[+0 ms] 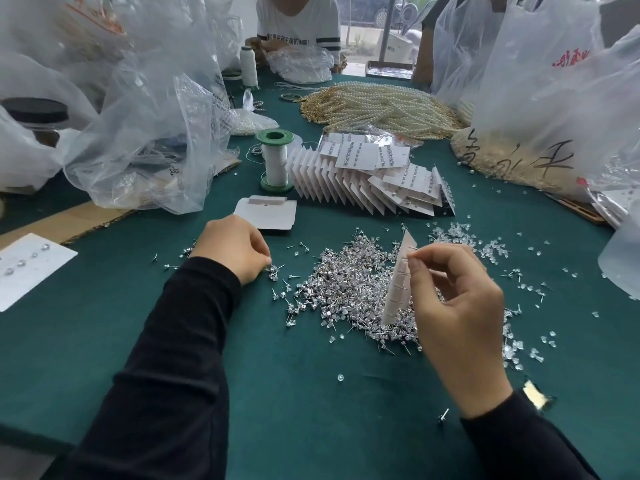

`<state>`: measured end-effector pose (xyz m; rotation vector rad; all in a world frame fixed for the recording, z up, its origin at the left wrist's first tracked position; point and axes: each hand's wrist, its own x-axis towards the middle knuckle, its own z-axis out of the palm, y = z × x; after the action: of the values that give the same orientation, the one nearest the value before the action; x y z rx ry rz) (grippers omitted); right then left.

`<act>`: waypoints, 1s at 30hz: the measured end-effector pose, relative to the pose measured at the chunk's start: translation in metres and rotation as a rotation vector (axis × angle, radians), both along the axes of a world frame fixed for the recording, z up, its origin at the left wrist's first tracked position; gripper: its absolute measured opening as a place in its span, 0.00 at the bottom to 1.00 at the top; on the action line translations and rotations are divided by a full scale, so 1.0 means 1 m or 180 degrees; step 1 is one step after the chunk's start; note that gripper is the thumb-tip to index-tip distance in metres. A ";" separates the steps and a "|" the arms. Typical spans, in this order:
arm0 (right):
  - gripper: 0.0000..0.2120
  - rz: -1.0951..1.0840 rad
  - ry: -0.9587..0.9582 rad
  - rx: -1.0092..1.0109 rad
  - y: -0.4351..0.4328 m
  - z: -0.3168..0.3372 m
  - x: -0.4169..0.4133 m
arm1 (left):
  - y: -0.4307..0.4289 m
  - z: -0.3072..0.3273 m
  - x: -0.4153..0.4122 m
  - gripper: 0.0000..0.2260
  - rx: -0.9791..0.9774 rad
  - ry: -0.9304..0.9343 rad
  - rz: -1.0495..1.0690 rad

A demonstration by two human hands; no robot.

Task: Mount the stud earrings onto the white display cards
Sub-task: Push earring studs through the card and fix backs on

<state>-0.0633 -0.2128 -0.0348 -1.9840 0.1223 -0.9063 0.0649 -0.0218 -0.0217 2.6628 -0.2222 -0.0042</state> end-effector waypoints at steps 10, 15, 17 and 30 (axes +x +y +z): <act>0.06 0.1880 0.0976 0.3912 0.005 0.012 -0.002 | -0.056 0.016 -0.053 0.06 -0.3062 -0.0357 -0.1666; 0.07 0.2127 0.0969 0.4036 0.009 0.013 -0.002 | -0.065 0.012 -0.059 0.03 -0.2645 -0.0769 -0.1657; 0.08 0.2154 0.0993 0.4040 0.009 0.012 -0.002 | -0.065 0.011 -0.060 0.01 -0.2547 -0.0851 -0.1654; 0.11 0.1913 0.0976 0.4066 0.005 0.005 0.001 | -0.066 0.008 -0.061 0.04 -0.2072 -0.1200 -0.1784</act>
<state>-0.0619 -0.2074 -0.0299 -0.8267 0.1966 -0.0154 0.0043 -0.0880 -0.0138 1.8650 -0.9124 0.3326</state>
